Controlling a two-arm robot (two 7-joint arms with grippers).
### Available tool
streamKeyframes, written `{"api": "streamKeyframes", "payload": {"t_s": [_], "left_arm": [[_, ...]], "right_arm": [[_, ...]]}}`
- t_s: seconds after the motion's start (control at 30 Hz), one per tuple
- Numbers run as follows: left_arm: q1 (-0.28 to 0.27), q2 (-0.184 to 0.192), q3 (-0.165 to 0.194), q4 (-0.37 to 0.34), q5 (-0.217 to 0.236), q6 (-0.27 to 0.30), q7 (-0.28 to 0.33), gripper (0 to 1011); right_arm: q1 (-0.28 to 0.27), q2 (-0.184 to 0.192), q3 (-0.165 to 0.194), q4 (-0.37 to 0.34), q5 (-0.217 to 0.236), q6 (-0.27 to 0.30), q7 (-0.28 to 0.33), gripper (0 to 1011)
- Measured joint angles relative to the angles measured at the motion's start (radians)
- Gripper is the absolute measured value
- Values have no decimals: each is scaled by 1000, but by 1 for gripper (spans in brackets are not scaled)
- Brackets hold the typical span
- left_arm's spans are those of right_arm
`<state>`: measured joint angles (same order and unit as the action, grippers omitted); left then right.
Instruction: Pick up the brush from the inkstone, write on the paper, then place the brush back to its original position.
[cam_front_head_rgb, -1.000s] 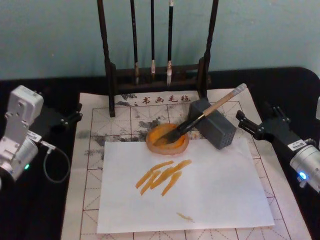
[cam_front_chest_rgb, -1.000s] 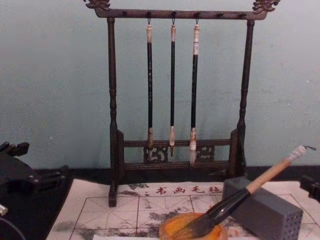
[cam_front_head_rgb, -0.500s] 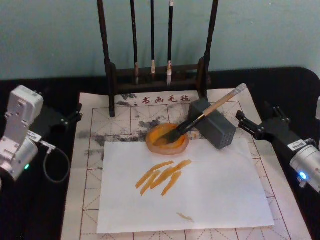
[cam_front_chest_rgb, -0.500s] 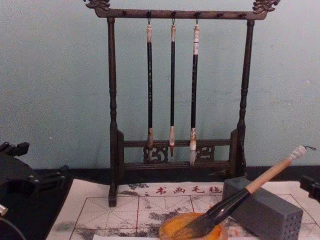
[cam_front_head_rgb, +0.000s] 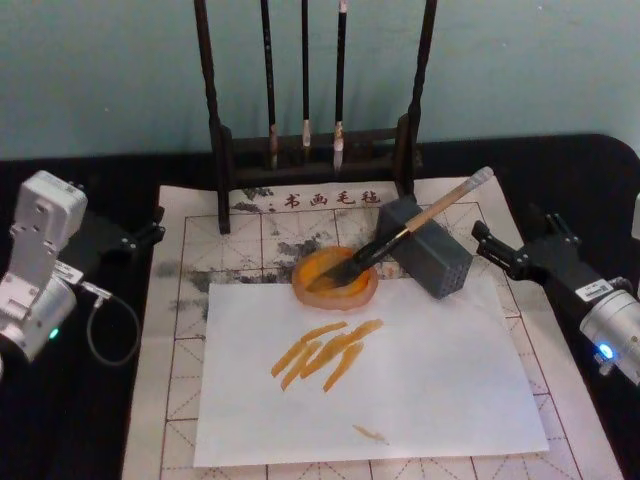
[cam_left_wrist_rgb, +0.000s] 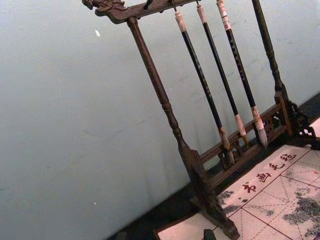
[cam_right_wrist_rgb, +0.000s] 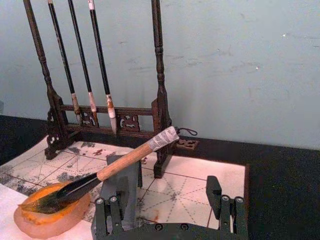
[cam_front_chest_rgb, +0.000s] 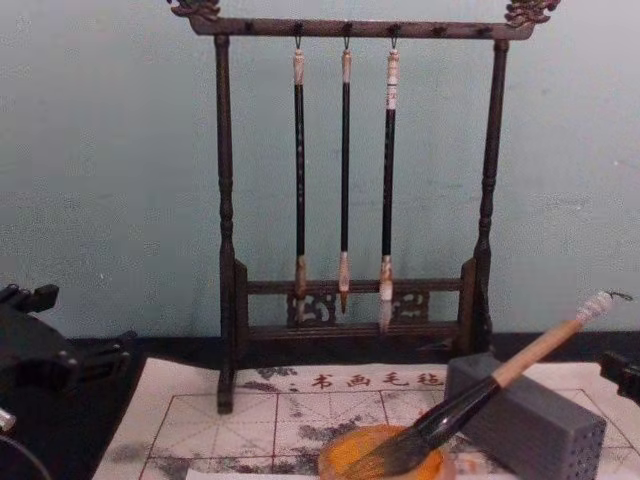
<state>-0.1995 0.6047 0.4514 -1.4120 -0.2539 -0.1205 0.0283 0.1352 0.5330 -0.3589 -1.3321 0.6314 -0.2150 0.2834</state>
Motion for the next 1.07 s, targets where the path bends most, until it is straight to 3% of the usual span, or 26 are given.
{"api": "streamKeyframes", "payload": {"t_s": [1.07], "left_arm": [[0,0,0,0,0,0,0,1001]], "right_arm": [[0,0,0,0,0,0,0,1003]]}}
